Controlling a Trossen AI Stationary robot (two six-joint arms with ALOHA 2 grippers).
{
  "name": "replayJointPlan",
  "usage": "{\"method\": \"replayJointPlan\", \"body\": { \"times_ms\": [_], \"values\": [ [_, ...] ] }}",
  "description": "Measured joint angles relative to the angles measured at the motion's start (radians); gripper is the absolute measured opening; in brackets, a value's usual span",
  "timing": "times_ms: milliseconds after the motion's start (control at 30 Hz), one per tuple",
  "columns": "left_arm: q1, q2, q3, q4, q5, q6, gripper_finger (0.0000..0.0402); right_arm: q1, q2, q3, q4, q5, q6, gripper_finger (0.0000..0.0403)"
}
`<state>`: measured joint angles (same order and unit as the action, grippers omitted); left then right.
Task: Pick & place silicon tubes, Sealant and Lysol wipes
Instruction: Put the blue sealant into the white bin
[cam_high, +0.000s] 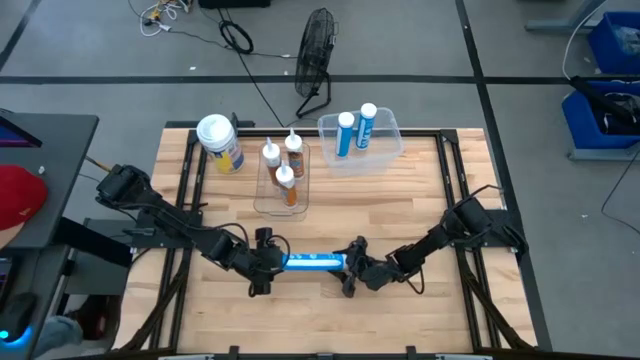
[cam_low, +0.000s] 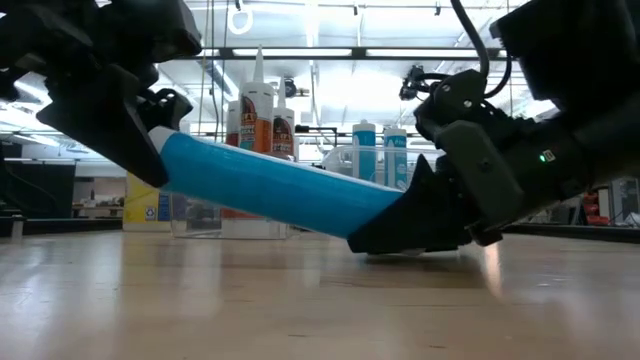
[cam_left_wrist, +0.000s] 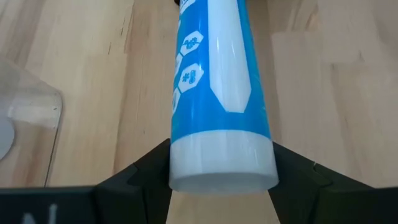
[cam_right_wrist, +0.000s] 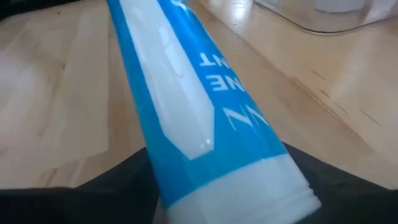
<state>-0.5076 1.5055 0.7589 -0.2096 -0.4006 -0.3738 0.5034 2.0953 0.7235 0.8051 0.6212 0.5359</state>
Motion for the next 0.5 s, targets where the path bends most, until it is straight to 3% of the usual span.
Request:
{"method": "replayJointPlan", "body": {
  "times_ms": [300,500],
  "values": [
    [-0.002,0.000,0.000,0.004,0.022,0.001,0.0218,-0.004,-0.089,0.000,-0.097,-0.118,-0.020,0.0228],
    [0.000,0.000,0.000,-0.002,0.002,-0.007,0.0235,-0.005,-0.168,0.000,-0.188,-0.118,-0.033,0.0221]
  ]
}}
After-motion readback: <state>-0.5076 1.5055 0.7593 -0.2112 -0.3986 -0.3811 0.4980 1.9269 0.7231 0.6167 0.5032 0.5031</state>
